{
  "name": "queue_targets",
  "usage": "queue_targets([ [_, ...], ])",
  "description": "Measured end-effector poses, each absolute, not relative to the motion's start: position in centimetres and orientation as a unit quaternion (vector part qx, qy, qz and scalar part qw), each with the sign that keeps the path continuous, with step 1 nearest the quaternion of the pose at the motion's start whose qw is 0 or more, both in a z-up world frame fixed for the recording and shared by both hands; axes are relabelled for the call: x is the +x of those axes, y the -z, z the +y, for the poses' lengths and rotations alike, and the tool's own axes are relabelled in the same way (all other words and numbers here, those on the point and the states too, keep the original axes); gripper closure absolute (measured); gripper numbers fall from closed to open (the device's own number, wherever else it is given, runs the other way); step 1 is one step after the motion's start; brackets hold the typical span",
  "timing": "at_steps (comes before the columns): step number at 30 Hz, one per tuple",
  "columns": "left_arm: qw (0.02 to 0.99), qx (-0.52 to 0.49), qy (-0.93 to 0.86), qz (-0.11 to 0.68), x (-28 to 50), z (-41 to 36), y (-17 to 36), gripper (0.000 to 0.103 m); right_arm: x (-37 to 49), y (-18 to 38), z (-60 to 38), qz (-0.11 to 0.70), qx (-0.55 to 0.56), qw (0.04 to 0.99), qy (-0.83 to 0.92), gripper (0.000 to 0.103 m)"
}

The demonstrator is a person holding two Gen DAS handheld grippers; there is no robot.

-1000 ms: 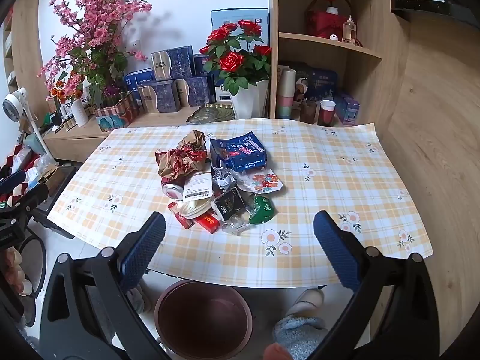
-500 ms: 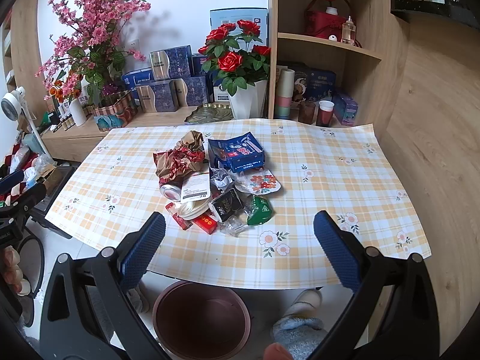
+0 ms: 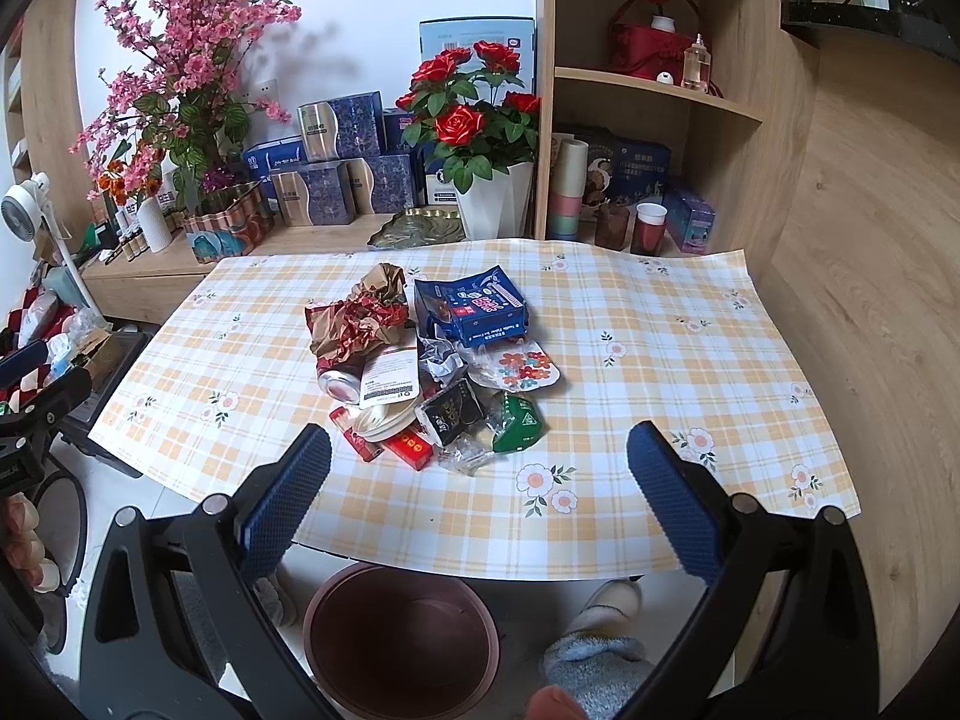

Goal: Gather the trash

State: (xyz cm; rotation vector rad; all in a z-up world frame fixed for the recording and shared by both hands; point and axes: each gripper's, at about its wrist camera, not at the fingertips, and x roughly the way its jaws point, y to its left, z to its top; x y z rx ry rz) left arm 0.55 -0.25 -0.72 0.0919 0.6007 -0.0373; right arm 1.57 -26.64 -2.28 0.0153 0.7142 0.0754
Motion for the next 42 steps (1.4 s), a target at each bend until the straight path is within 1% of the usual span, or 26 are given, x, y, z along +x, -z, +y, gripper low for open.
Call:
queue_targets([
  [36, 0.952, 0.033, 0.019, 0.303, 0.5, -0.2, 1.9, 0.005, 1.9, 3.1, -26.9, 0.352, 0.005, 0.935, -0.034, 0.006],
  [42, 0.953, 0.005, 0.028, 0.301, 0.8, 0.6, 2.0, 0.005, 2.0, 3.8, -27.1, 0.354, 0.010, 0.935, -0.038, 0.006],
])
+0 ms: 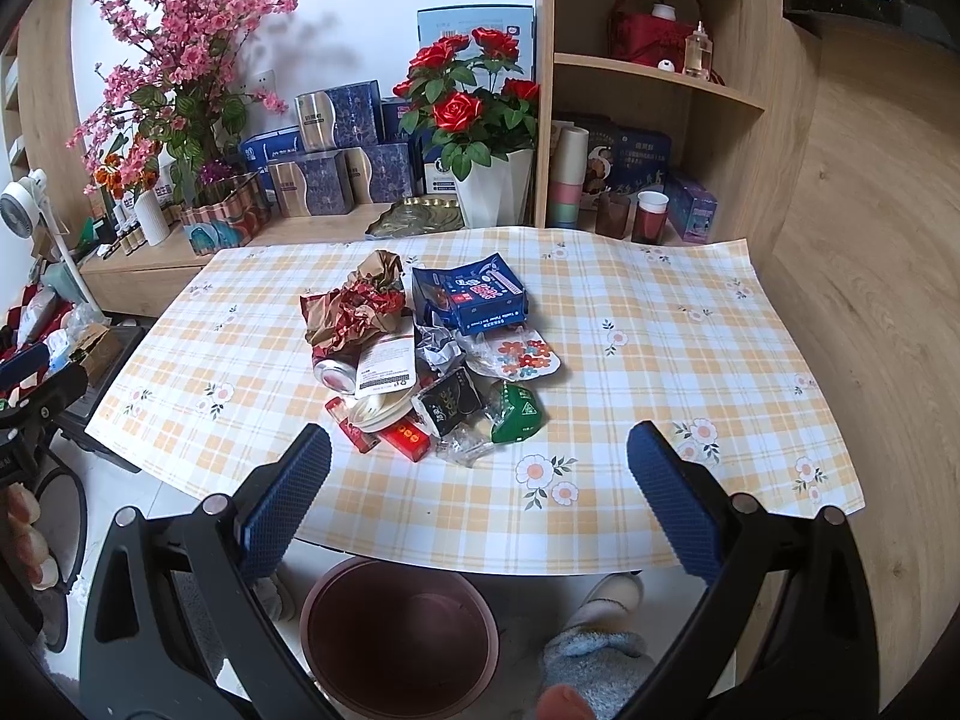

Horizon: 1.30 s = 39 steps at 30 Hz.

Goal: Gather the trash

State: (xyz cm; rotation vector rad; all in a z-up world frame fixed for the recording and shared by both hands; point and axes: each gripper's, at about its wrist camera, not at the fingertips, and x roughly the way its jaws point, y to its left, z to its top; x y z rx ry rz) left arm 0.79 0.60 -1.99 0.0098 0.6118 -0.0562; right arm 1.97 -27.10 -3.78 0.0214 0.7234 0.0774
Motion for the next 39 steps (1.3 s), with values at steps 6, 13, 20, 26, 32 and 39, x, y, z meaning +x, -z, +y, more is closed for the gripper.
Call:
queue_targets([
  [6, 0.959, -0.003, 0.016, 0.284, 1.5, 1.1, 2.1, 0.005, 2.2, 4.4, -27.0, 0.352, 0.012, 0.935, -0.044, 0.006],
  [13, 0.941, -0.071, 0.050, 0.328, 3.5, 2.4, 4.5, 0.005, 3.1, 5.7, -27.4, 0.351, 0.035, 0.934, -0.062, 0.006],
  [20, 0.926, -0.062, 0.058, 0.367, 7.0, 2.2, 7.4, 0.005, 5.7, 8.0, -28.5, 0.369, 0.060, 0.925, -0.070, 0.006],
  [26, 0.891, -0.166, 0.088, 0.414, 13.4, 3.4, 10.3, 0.006, 8.4, 10.5, -28.9, 0.395, 0.043, 0.917, -0.041, 0.006],
  [32, 0.831, -0.313, 0.102, 0.448, 21.5, 4.2, 14.2, 0.015, 11.2, 13.3, -31.0, 0.416, 0.088, 0.905, -0.023, 0.006],
  [39, 0.816, -0.336, 0.098, 0.460, 27.4, 2.2, 17.1, 0.021, 13.3, 15.4, -32.4, 0.427, 0.094, 0.899, -0.014, 0.006],
])
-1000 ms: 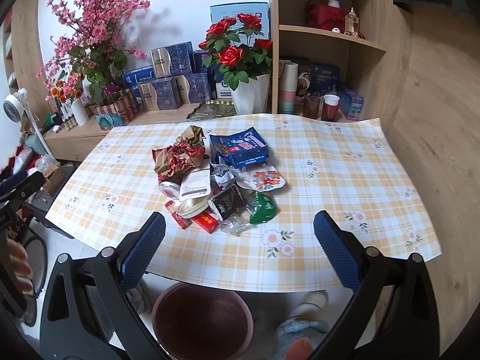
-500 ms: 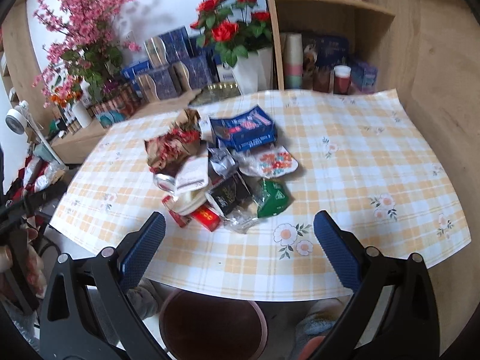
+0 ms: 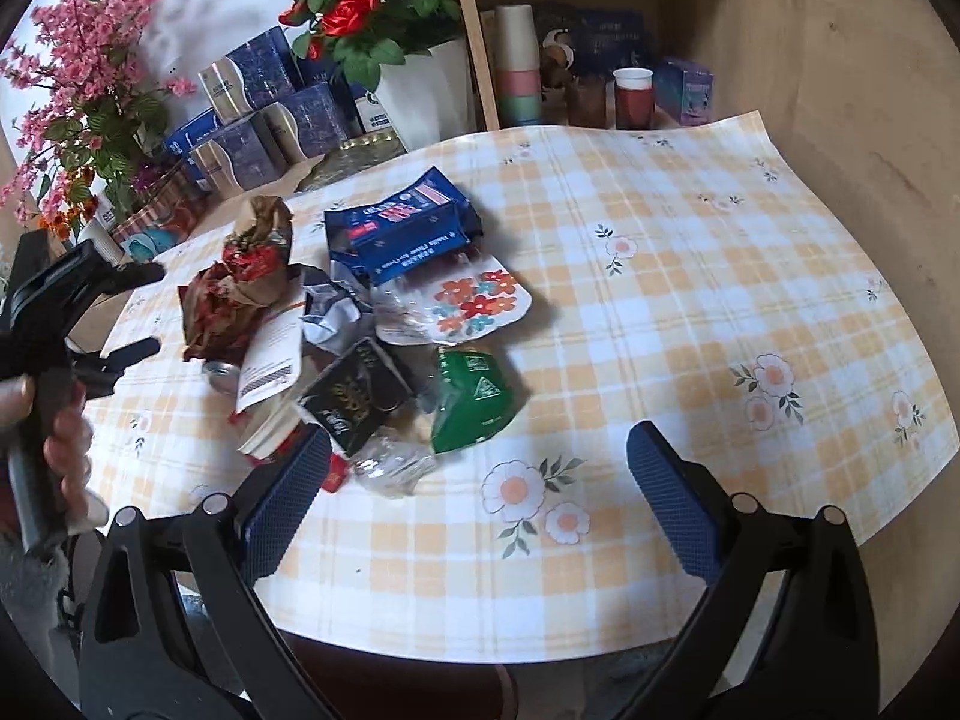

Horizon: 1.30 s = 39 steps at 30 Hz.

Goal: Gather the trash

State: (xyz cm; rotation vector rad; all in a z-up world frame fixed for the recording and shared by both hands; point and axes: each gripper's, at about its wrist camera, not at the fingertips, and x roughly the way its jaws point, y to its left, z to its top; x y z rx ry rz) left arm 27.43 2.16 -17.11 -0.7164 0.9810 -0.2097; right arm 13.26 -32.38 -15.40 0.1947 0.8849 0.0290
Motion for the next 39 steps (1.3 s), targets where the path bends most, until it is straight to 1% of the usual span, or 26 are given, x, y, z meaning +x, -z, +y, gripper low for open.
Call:
queue_targets([
  [3, 0.806, -0.354, 0.093, 0.466, 28.9, 2.0, 18.3, 0.021, 13.9, 15.8, -32.9, 0.428, 0.097, 0.898, -0.013, 0.006],
  [9, 0.801, -0.343, 0.084, 0.483, 30.6, 1.7, 20.0, 0.021, 14.7, 16.3, -33.7, 0.429, 0.098, 0.898, -0.009, 0.006],
  [12, 0.799, -0.342, 0.085, 0.487, 30.9, 1.4, 20.4, 0.027, 15.0, 16.5, -33.6, 0.433, 0.094, 0.897, -0.011, 0.006],
  [15, 0.801, -0.333, 0.101, 0.487, 31.4, 0.9, 20.5, 0.044, 15.2, 16.6, -33.5, 0.434, 0.093, 0.896, -0.013, 0.006],
  [16, 0.805, -0.325, 0.109, 0.485, 31.3, 0.7, 20.2, 0.057, 15.3, 16.6, -33.4, 0.434, 0.092, 0.896, -0.015, 0.006],
  [17, 0.808, -0.316, 0.112, 0.484, 31.3, 0.5, 19.8, 0.063, 15.4, 16.6, -33.4, 0.434, 0.091, 0.896, -0.017, 0.006],
  [18, 0.814, -0.307, 0.110, 0.481, 31.0, 0.4, 19.0, 0.066, 15.4, 16.6, -33.3, 0.433, 0.090, 0.897, -0.019, 0.006],
  [19, 0.816, -0.304, 0.110, 0.479, 30.8, 0.4, 18.5, 0.072, 15.6, 16.5, -33.2, 0.432, 0.088, 0.897, -0.024, 0.006],
  [20, 0.823, -0.298, 0.117, 0.470, 30.6, 0.4, 17.5, 0.073, 15.9, 16.3, -33.1, 0.429, 0.081, 0.899, -0.034, 0.006],
  [23, 0.843, -0.276, 0.135, 0.441, 29.7, 0.4, 15.1, 0.074, 17.3, 15.3, -32.6, 0.414, 0.046, 0.908, -0.052, 0.006],
  [28, 0.876, -0.231, 0.152, 0.395, 27.4, 1.0, 11.3, 0.074, 21.9, 13.5, -31.3, 0.380, -0.012, 0.921, -0.082, 0.006],
  [32, 0.892, -0.198, 0.141, 0.382, 25.2, 2.0, 10.6, 0.074, 26.7, 14.2, -29.4, 0.393, -0.032, 0.913, -0.103, 0.006],
  [39, 0.894, -0.193, 0.126, 0.384, 22.9, 4.6, 11.7, 0.074, 33.3, 16.8, -26.4, 0.439, -0.015, 0.892, -0.108, 0.006],
])
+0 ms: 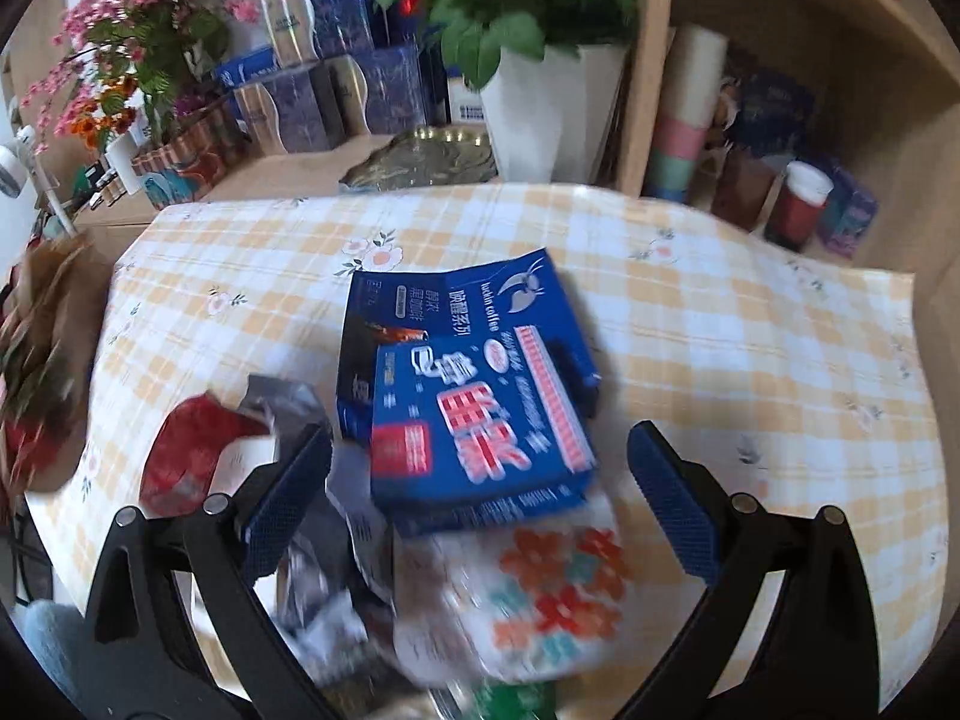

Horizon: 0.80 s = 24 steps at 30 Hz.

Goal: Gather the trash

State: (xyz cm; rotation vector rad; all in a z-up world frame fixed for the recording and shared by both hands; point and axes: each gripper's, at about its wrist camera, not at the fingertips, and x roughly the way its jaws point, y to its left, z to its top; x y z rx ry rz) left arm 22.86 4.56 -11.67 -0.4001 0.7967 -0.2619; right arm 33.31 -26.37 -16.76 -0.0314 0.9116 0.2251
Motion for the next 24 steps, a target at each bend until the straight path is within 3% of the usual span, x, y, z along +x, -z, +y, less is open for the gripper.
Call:
queue_targets([
  [6, 0.897, -0.183, 0.126, 0.383, 21.3, 5.5, 12.0, 0.074, 36.3, 19.3, -25.2, 0.490, -0.006, 0.868, -0.085, 0.006],
  [7, 0.897, -0.183, 0.126, 0.382, 21.1, 5.5, 12.0, 0.074, 36.6, 19.7, -25.2, 0.498, -0.006, 0.863, -0.082, 0.008],
  [8, 0.898, -0.182, 0.127, 0.381, 20.9, 5.5, 11.9, 0.074, 36.7, 19.9, -25.2, 0.506, -0.005, 0.859, -0.082, 0.020],
  [10, 0.900, -0.175, 0.128, 0.379, 20.5, 5.3, 11.8, 0.074, 36.6, 20.0, -25.3, 0.512, -0.004, 0.855, -0.082, 0.020],
  [24, 0.910, -0.127, 0.155, 0.362, 14.5, 3.4, 9.4, 0.074, 25.0, 11.4, -25.8, 0.400, -0.028, 0.911, -0.097, 0.020],
])
